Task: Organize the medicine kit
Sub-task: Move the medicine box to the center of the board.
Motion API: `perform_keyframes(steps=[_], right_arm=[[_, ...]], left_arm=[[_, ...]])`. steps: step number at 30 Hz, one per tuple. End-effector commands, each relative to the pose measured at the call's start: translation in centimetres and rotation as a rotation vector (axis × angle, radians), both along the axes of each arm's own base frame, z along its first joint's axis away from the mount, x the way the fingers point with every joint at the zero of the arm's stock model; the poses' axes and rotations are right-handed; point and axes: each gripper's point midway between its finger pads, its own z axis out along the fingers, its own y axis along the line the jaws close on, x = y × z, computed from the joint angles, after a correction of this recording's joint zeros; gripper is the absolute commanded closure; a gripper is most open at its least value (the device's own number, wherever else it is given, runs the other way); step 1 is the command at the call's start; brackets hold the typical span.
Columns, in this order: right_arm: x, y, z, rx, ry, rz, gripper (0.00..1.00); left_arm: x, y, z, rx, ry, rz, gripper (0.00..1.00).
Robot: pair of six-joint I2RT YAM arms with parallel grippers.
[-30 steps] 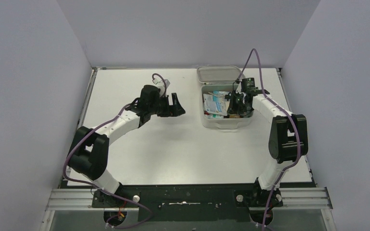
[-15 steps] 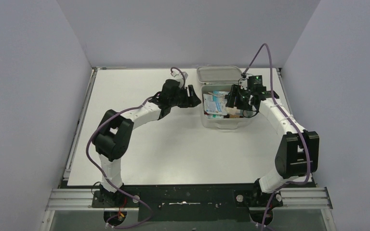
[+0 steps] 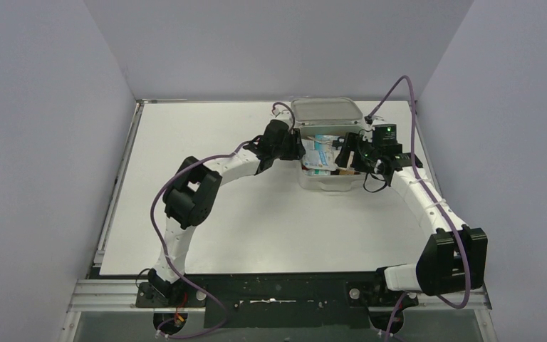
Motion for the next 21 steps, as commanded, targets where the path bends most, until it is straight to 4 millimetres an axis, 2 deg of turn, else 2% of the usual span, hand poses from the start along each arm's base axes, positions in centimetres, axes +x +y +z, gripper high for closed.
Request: perform_keyframes(steps=[1, 6, 11, 17, 21], right_arm=[[0.9, -0.2, 3.2, 0.002, -0.13, -0.021, 0.25], [0.8, -0.1, 3.1, -0.005, -0.131, 0.004, 0.25], [0.6, 0.1, 3.5, 0.0, -0.128, 0.019, 0.25], [0.6, 0.7, 4.8, 0.028, -0.145, 0.037, 0.25], [0.8, 1.2, 5.2, 0.073, -0.161, 0.031, 0.25]], left_arm=[[1.7, 0.1, 0.8, 0.061, -0.05, 0.035, 0.63], [1.4, 0.0, 1.2, 0.061, -0.048, 0.021, 0.85], [0.9, 1.8, 2.3, 0.086, -0.049, 0.038, 1.0], [0.3, 5.2, 4.4, 0.108, -0.072, 0.114, 1.0], [-1.0, 7.9, 5.3, 0.13, -0.084, 0.16, 1.0]])
